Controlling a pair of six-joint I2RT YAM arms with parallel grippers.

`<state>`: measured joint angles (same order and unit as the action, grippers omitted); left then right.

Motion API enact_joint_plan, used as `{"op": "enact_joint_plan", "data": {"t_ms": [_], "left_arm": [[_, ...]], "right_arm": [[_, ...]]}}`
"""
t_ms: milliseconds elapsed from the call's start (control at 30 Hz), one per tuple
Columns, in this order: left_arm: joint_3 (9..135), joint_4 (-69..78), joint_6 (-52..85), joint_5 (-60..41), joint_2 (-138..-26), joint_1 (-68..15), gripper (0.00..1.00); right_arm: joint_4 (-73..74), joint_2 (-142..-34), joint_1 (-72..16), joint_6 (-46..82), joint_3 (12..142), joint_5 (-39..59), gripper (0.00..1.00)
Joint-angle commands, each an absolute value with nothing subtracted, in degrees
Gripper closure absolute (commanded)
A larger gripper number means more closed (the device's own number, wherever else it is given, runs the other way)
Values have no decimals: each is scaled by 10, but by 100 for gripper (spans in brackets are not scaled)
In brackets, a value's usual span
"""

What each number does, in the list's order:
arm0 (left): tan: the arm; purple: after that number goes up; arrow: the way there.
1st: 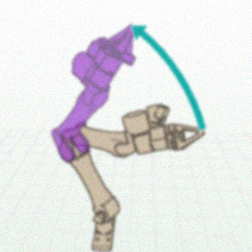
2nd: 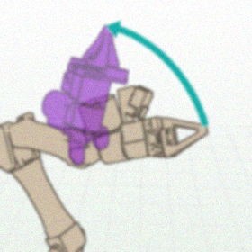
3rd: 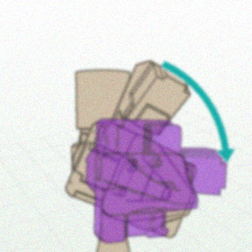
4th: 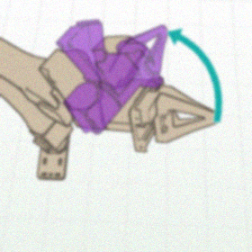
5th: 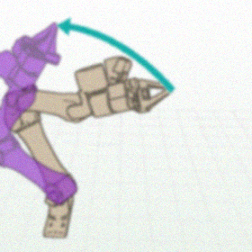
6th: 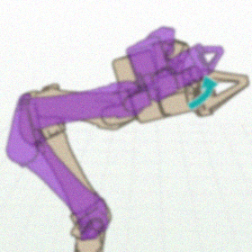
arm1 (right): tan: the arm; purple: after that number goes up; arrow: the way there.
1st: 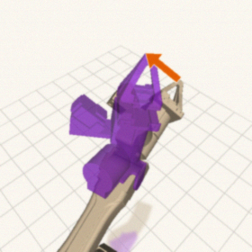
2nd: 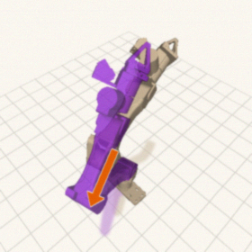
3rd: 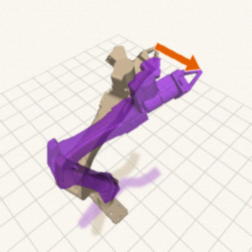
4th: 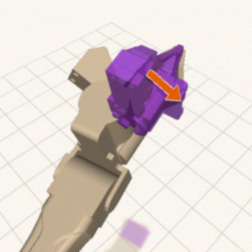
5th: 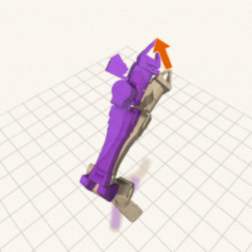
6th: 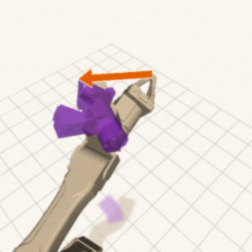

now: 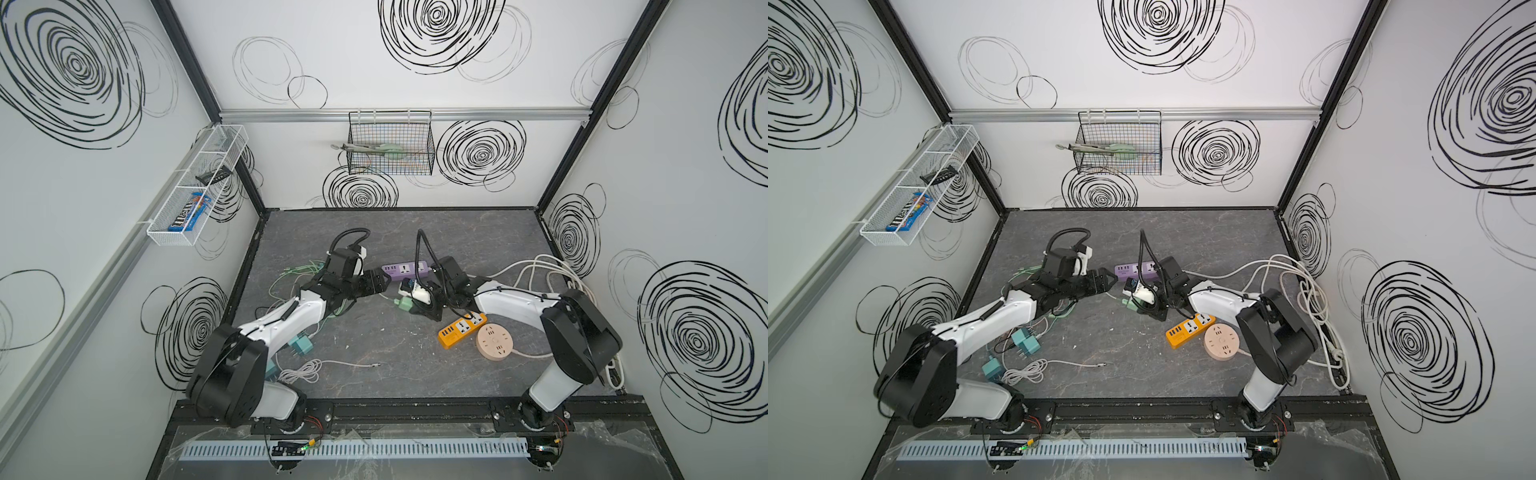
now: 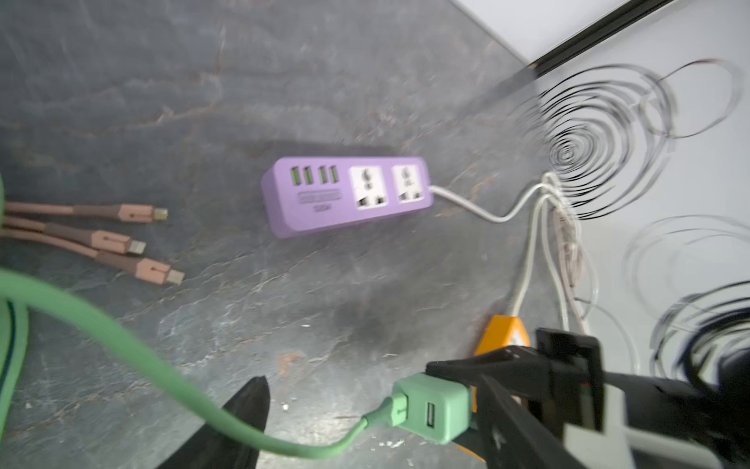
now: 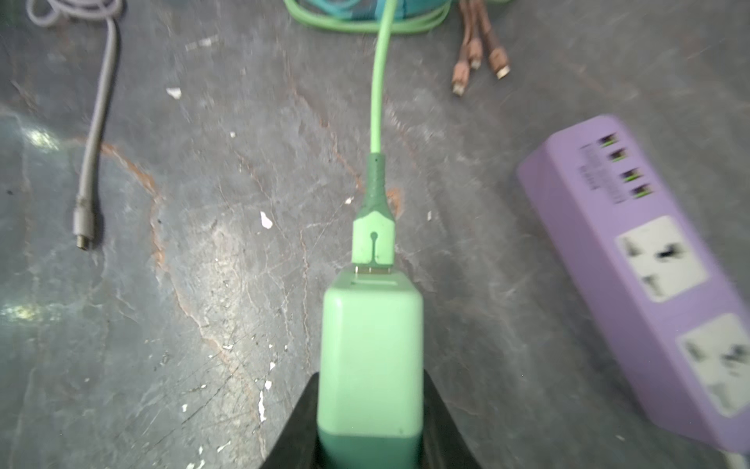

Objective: Insert the plug
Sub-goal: 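Grasp the green charger block with the right gripper and lift it, then pass the green charger to the left gripper while the right gripper releases it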

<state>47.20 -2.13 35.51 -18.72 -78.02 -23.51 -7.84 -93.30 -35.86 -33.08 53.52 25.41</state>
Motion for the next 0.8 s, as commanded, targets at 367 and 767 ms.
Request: {"op": "enact_joint_plan", "data": {"t_ms": [367,767], "left_arm": [[619,-241,-35,-283,-673,-315,1],[640,-242,-92,-375,-721,-321,17]], "right_arm": [[1,-764,-264,-248,503,521,86],[6,-734,-266,-250,498,579,86]]}}
